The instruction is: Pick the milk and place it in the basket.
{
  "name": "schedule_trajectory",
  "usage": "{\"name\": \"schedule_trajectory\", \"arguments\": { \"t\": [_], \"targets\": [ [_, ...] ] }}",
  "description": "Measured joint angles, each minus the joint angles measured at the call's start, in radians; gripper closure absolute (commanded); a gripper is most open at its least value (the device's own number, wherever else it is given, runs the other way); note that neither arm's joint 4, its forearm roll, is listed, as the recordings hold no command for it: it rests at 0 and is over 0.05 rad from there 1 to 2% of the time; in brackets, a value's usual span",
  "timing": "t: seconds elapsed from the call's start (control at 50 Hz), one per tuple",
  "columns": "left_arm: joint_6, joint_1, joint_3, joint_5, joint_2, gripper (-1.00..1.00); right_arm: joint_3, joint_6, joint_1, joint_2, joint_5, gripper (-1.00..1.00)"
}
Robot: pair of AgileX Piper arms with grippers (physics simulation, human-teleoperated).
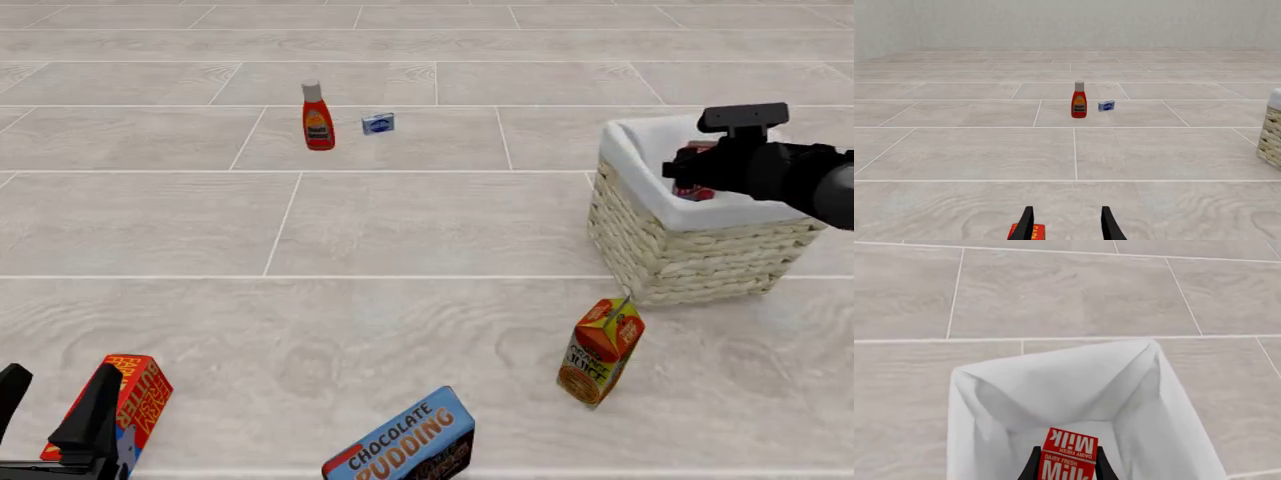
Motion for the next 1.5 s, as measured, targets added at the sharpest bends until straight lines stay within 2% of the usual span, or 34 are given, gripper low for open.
{"name": "schedule_trajectory", "arguments": {
  "t": [0.54,0.56,1.0,1.5],
  "targets": [
    [0.0,0.0,0.0,0.0,0.0,-1.0,-0.048,0.0,-0.014,0.059,0.0,1.0],
    [0.0,0.0,0.0,0.0,0.0,-1.0,-0.049,0.0,-0.014,0.06,0.0,-1.0],
    [0.0,0.0,0.0,0.0,0.0,-1.0,-0.043,0.026,-0.021,0.034,0.006,-1.0],
    [0.0,0.0,0.0,0.0,0.0,-1.0,0.055,0.037,0.011,-0.152,0.001,-1.0]
  ]
}}
